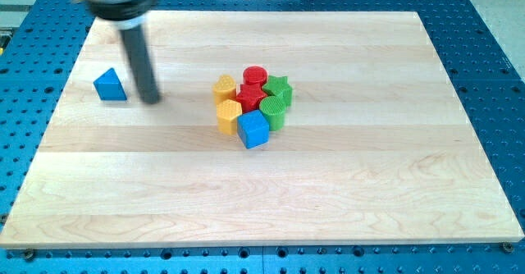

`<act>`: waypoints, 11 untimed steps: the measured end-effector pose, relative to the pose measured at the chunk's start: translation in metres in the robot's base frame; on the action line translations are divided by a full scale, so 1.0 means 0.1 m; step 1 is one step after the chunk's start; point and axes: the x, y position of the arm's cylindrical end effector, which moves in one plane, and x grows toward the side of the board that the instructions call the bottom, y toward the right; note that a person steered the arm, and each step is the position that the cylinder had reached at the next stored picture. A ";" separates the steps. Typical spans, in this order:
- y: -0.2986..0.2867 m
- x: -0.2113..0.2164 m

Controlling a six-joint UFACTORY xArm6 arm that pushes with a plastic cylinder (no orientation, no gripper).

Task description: Drag the triangle into the heart

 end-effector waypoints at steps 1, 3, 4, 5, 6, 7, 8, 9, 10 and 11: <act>-0.84 0.37; 0.23 -0.29; -0.04 -0.55; 0.49 -0.78; 0.81 -0.66; 0.61 -0.58; 0.84 -0.21; 1.18 -0.12; 0.93 -0.14; 0.86 -0.16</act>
